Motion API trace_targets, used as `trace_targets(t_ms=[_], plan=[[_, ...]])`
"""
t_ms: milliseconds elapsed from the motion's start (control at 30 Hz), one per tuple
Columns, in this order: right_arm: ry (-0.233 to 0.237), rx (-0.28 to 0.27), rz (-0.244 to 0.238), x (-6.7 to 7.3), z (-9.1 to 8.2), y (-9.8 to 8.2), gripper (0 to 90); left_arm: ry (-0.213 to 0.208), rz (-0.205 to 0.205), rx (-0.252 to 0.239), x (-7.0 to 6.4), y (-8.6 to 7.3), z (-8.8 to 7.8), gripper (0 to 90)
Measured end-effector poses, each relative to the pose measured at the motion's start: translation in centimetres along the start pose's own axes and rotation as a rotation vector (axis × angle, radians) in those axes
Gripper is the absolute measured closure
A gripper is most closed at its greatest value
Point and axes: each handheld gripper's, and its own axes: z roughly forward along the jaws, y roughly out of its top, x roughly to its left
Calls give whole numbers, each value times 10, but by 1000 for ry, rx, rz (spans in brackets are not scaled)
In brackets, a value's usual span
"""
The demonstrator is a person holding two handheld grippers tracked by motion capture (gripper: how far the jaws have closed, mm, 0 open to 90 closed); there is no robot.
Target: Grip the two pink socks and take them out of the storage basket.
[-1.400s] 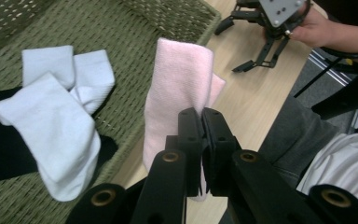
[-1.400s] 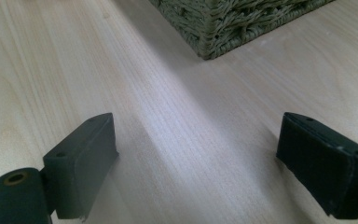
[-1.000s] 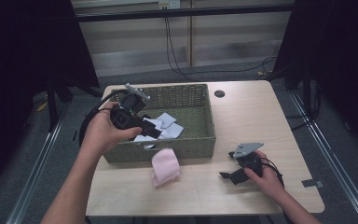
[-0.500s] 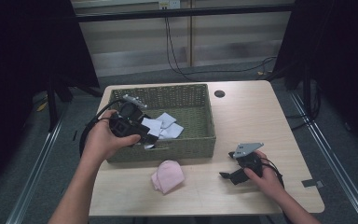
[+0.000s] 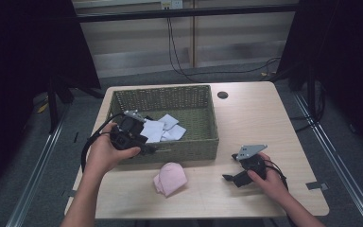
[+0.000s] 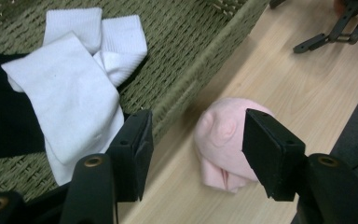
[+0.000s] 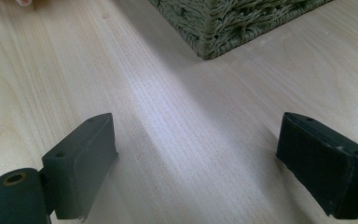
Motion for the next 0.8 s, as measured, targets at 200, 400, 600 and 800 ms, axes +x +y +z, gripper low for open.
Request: trace_targets(t_ms=[200,400,600,800], plan=[[0,0,0,0,0,0,108,-1,-11,3,3,-15,12,421],[0,0,0,0,0,0,108,-9,-24,8,3,-28,23,418],[0,0,0,0,0,0,108,-11,-39,14,6,-42,34,409],[0,0,0,0,0,0,108,-19,-33,13,4,-44,38,402]])
